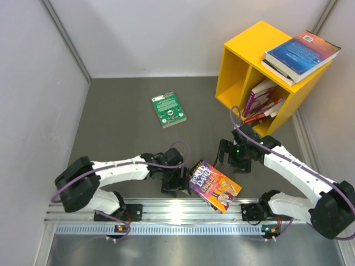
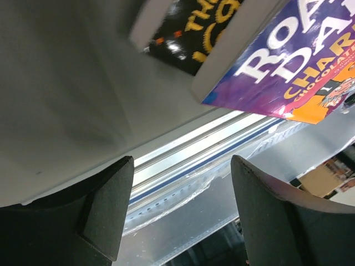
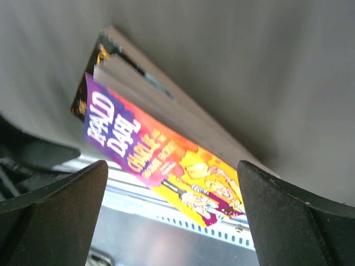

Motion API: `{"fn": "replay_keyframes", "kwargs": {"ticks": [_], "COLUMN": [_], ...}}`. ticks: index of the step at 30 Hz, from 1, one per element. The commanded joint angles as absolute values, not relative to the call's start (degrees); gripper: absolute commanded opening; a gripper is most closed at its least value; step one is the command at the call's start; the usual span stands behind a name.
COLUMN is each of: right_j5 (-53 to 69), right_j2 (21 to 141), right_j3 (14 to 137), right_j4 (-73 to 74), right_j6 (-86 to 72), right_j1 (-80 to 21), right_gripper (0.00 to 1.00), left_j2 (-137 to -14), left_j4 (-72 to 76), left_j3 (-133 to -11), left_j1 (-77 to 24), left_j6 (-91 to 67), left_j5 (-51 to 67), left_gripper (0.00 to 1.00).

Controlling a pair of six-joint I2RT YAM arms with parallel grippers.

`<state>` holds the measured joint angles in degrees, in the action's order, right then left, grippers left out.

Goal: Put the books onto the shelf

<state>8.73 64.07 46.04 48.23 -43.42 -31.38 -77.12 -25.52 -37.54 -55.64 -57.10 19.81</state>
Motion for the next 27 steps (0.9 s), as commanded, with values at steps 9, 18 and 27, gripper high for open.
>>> {"fn": "replay_keyframes", "kwargs": {"ticks": [9, 18, 27], "right_j5": [15.3, 7.4, -6.3], "right_j2": [66.7, 70.1, 73.7], "right_j3": [38.5, 42.5, 48.7], "right_j4": [40.0, 47.0, 55.1], "right_j6": [-42.0, -40.7, -38.7], "right_j1": [-41.5, -46.3, -45.6], "right_gripper": [1.00, 1.00, 1.00], "left_j2": [-90.9, -101.9, -103.5], "left_j4": [-22.3, -25.7, -28.6], "left_j3": [-48.9, -61.0, -66.5], "left_j1": [-58.4, -55.2, -45.0], "left_j6": [-54.8, -50.6, -46.6], "left_j5": [15.5, 14.8, 16.6], "left_gripper": [0.73, 0.69, 0.66]}}
